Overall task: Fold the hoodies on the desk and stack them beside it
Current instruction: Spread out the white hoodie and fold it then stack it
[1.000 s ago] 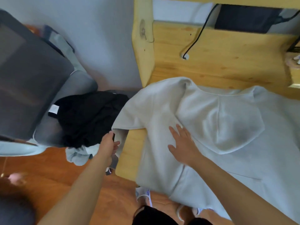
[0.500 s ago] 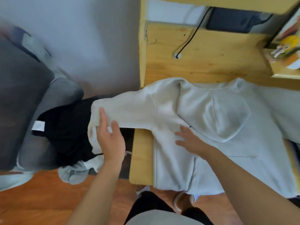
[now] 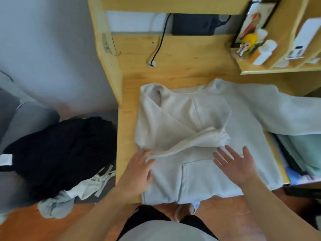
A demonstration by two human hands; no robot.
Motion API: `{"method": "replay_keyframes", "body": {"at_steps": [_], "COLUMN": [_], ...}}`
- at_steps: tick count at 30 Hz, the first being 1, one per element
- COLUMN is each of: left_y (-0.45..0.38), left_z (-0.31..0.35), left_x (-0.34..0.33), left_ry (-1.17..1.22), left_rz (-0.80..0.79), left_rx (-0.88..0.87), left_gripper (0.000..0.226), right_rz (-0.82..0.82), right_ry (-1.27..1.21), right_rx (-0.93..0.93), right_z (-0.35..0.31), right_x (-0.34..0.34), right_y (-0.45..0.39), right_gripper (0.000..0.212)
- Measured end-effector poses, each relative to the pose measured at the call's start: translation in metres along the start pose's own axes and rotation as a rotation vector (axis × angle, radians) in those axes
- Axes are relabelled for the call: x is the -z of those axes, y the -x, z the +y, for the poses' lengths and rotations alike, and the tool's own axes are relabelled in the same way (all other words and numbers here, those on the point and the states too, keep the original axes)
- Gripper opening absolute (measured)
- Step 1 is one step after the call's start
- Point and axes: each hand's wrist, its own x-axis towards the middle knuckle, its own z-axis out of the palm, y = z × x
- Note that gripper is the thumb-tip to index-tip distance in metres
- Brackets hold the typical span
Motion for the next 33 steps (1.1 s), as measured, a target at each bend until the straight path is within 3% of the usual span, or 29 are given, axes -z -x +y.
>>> {"method": "replay_keyframes", "body": {"at_steps": [2, 4, 6, 8, 11, 14, 15, 19, 21, 24, 27, 30, 33], "left_y": [-0.006, -0.019, -0.036, -0.052, -0.062, -0.065, -0.065, -0.064, -0.062, -0.055, -0.047, -0.047, -0.051], "left_z": [-0.003, 0.000, -0.001, -0.010, -0.012, -0.002, -0.002, -0.014, -0.022, -0.031, -0.029, -0.012, -0.002], "left_x": [0.001, 0.011, 0.020, 0.023, 0.016, 0.010, 0.008, 0.011, 0.016, 0.025, 0.026, 0.022, 0.014], "left_ry": [0.088, 0.325, 0.566, 0.546, 0.356, 0.205, 0.144, 0.137, 0.140, 0.067, 0.093, 0.214, 0.206], "left_rz": [0.201, 0.339, 0.384, 0.318, 0.165, 0.132, 0.119, 0.110, 0.116, 0.112, 0.147, 0.134, 0.076], "left_rx": [0.183, 0.463, 0.742, 0.872, 0.923, 0.913, 0.883, 0.797, 0.796, 0.870, 0.793, 0.694, 0.700], "left_gripper": [0.037, 0.039, 0.040, 0.042, 0.035, 0.026, 0.025, 0.030, 0.033, 0.026, 0.020, 0.023, 0.033], "right_rz": [0.031, 0.042, 0.086, 0.142, 0.187, 0.061, 0.099, 0.672, 0.788, 0.674, 0.419, 0.322, 0.221], "right_ry": [-0.014, -0.019, 0.009, 0.116, 0.208, -0.009, -0.041, 0.238, 0.488, 0.945, 1.430, 1.654, 1.841], "right_rx": [-0.005, 0.000, 0.002, 0.024, 0.060, 0.189, 0.220, 0.097, 0.159, 0.413, 0.574, 0.610, 0.603], "right_z": [-0.002, -0.006, -0.009, -0.009, -0.010, -0.008, -0.002, 0.032, 0.040, 0.051, 0.066, 0.071, 0.078], "right_x": [0.001, -0.006, -0.015, -0.021, -0.026, -0.014, -0.001, 0.074, 0.084, 0.061, 0.029, 0.010, 0.010], "right_y": [-0.004, -0.006, -0.010, -0.016, -0.008, 0.031, 0.041, 0.049, 0.046, 0.037, 0.023, 0.008, 0.003], "right_gripper": [0.077, 0.085, 0.076, 0.053, 0.033, 0.021, 0.020, 0.019, 0.018, 0.029, 0.049, 0.059, 0.057]}}
